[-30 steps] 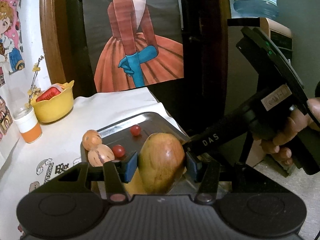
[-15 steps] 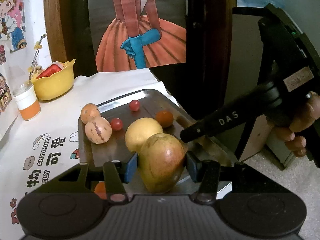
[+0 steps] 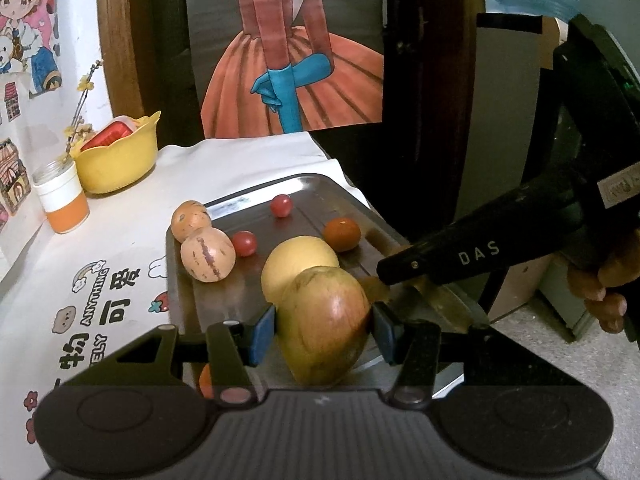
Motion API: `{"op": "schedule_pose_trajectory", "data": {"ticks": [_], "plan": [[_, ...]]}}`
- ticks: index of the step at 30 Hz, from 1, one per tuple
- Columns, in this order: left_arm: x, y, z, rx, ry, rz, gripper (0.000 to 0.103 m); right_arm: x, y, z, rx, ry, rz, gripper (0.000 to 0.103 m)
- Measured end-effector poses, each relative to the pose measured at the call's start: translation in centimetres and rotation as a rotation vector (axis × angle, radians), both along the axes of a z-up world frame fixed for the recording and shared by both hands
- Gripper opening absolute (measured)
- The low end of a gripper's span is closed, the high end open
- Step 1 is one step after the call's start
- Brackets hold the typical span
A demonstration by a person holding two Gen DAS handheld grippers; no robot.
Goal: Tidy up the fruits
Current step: 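Lower and release the small brown fruit from the right tool while the left tool lowers the pear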
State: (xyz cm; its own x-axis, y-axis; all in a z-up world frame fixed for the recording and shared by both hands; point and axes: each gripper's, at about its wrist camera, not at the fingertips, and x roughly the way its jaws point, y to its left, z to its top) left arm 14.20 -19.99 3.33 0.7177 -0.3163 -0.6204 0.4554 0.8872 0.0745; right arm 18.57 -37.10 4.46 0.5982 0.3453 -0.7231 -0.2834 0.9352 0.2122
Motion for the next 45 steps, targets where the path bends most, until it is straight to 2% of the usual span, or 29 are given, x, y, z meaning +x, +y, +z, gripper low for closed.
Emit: {"op": "schedule_pose_trajectory", "data": {"ticks": [7, 30, 36, 45], "plan": [[-0.07, 0.21, -0.19, -0.021, -0.004, 0.014, 0.056, -0.17, -0.39, -0.25, 0.035, 0.003, -0.019, 0.030], [0.08, 0.17, -0.23, -0.024, 0.001, 0.029, 0.061, -0.02, -0.26, -0.40, 0.044, 0.002, -0.034, 0.031], [0.10, 0.09, -0.47, -0.019, 0.006, 0.028, 0.069, 0.01, -0.10, -0.34, 0.050, 0.003, -0.028, 0.037], [0.04, -0.03, -0.59, -0.019, 0.012, 0.014, 0.073, 0.17, 0.18, -0.59, 0.072, 0.011, -0.008, 0.048]]}}
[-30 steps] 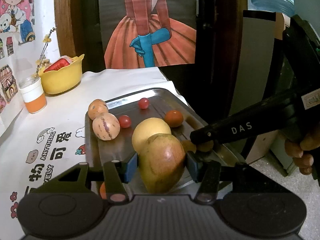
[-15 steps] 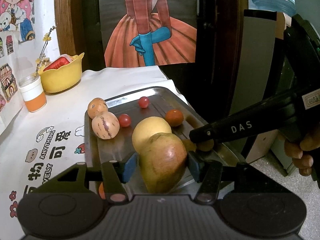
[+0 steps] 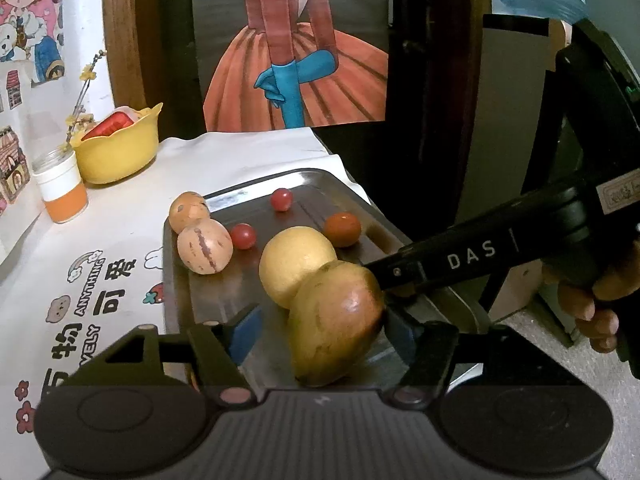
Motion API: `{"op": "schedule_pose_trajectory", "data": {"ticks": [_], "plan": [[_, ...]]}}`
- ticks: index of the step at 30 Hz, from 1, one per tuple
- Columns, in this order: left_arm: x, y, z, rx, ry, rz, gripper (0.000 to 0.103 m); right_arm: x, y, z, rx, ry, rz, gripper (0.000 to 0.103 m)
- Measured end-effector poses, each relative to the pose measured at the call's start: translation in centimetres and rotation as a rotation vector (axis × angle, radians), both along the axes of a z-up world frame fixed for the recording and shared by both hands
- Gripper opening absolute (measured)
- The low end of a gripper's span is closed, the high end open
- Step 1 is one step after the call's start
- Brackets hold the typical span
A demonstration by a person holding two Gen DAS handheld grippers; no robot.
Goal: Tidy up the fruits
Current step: 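Lower and release the small brown fruit from the right tool while the left tool lowers the pear, then open the left tool to set the pear on the tray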
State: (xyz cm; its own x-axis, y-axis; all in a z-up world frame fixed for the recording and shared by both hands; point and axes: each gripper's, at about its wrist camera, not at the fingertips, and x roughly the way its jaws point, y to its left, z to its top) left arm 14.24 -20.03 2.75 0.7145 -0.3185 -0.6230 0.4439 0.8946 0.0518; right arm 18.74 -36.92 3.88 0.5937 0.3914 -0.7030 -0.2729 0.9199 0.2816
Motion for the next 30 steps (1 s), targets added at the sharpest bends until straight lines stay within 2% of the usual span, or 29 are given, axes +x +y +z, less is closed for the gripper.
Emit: {"op": "schedule_pose_trajectory", "data": {"ticks": [2, 19, 30], "plan": [[-0.04, 0.02, 0.00, 0.002, -0.004, 0.003, 0.074, 0.02, 0.14, -0.07, 0.004, 0.002, 0.006, 0.051], [-0.65, 0.19, 0.25, 0.006, -0.017, 0.001, 0.083, -0.10, 0.31, -0.12, -0.006, -0.002, 0.006, 0.052], [-0.88, -0.02, 0.34, 0.010, -0.016, -0.011, 0.090, -0.53, 0.66, 0.28, -0.059, -0.036, 0.019, 0.055]]}}
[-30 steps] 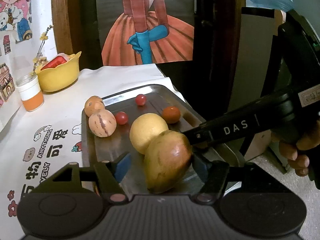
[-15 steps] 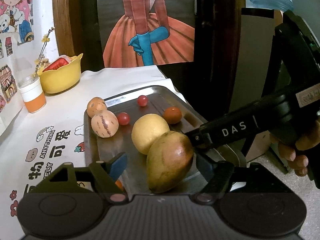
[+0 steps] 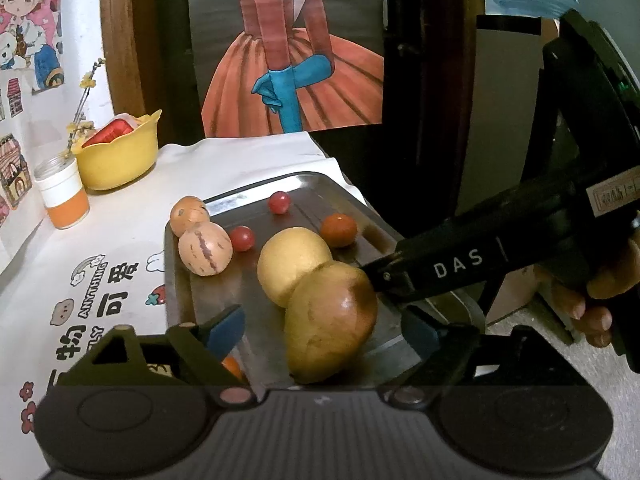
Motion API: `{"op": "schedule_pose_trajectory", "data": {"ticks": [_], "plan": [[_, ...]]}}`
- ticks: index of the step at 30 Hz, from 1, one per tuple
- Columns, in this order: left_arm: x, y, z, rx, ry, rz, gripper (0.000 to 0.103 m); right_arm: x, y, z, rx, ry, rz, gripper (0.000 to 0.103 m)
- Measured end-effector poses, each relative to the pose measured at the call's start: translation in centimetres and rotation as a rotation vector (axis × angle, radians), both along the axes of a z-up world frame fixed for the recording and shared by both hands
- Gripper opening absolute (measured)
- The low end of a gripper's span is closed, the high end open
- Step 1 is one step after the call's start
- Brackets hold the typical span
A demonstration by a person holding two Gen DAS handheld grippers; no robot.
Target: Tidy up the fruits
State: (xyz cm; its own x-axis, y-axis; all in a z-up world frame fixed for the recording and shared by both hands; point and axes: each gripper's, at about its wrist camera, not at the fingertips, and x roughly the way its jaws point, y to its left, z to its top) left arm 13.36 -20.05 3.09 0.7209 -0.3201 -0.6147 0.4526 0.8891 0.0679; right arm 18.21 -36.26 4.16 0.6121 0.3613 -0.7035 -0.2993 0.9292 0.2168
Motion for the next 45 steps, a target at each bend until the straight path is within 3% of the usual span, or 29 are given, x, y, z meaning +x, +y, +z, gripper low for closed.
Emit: {"op": "schedule_pose_trajectory", "data": {"ticks": [6, 8, 9, 26, 45], "plan": [[-0.2, 0.0, 0.0, 0.004, -0.003, -0.012, 0.093, -0.2, 0.1, 0.3, -0.009, -0.015, -0.003, 0.057], [-0.3, 0.0, 0.0, 0.004, -0.008, -0.016, 0.095, -0.3, 0.1, 0.4, -0.053, -0.034, -0.031, 0.080], [-0.5, 0.0, 0.0, 0.005, -0.010, -0.018, 0.095, -0.4, 0.2, 0.5, -0.073, -0.050, -0.042, 0.084], [-0.9, 0.8, 0.3, -0.021, -0.025, 0.012, 0.100, -0.7, -1.8, -0.1, -0.023, -0.032, -0.095, 0.094], [-1.5, 2.8, 1.0, -0.090, -0.041, 0.090, 0.102, -1.1, -1.7, -0.3, -0.064, -0.046, -0.155, 0.102]]}}
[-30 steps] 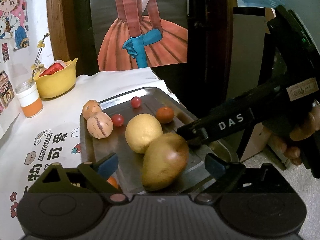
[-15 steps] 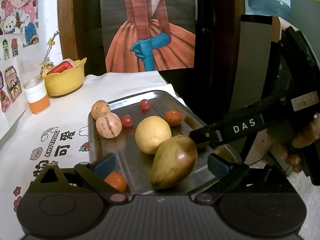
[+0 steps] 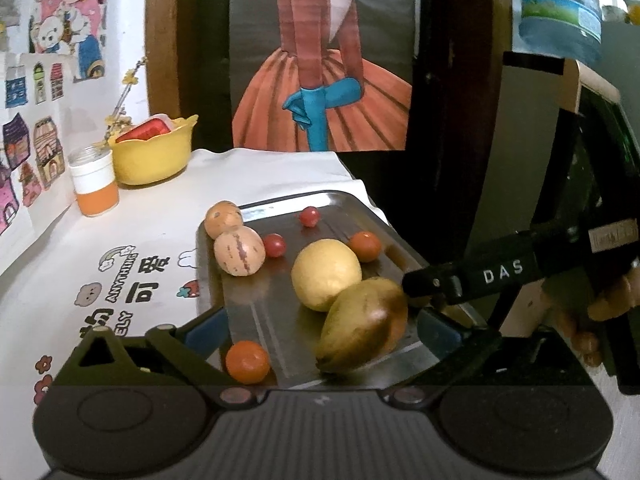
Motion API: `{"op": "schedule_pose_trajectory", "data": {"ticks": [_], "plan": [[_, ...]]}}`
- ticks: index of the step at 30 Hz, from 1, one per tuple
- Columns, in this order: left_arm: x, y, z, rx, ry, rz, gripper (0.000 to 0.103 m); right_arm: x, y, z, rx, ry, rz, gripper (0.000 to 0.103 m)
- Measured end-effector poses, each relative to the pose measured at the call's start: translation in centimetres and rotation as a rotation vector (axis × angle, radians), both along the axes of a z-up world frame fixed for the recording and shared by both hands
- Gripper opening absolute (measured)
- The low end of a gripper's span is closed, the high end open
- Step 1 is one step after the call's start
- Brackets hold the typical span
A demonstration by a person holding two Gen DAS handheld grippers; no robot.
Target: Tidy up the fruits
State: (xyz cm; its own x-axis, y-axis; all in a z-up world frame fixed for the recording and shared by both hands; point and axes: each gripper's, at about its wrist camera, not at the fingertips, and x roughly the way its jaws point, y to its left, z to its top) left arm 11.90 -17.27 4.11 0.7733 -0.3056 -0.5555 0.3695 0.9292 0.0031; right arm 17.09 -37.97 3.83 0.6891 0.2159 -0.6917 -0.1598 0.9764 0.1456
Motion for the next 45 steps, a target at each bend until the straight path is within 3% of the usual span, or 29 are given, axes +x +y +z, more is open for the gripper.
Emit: {"op": "schedule_pose_trajectory", "data": {"ticks": [21, 45], "plan": [[1.0, 3.8, 0.5, -0.110, 0.016, 0.198, 0.102, -0.9, 0.0, -0.1, 0.021, -0.027, -0.079, 0.102], [0.7, 5.9, 0.3, -0.120, -0.012, 0.305, 0.102, -4.3, 3.1, 1.7, -0.061, -0.142, -0.105, 0.102]]}}
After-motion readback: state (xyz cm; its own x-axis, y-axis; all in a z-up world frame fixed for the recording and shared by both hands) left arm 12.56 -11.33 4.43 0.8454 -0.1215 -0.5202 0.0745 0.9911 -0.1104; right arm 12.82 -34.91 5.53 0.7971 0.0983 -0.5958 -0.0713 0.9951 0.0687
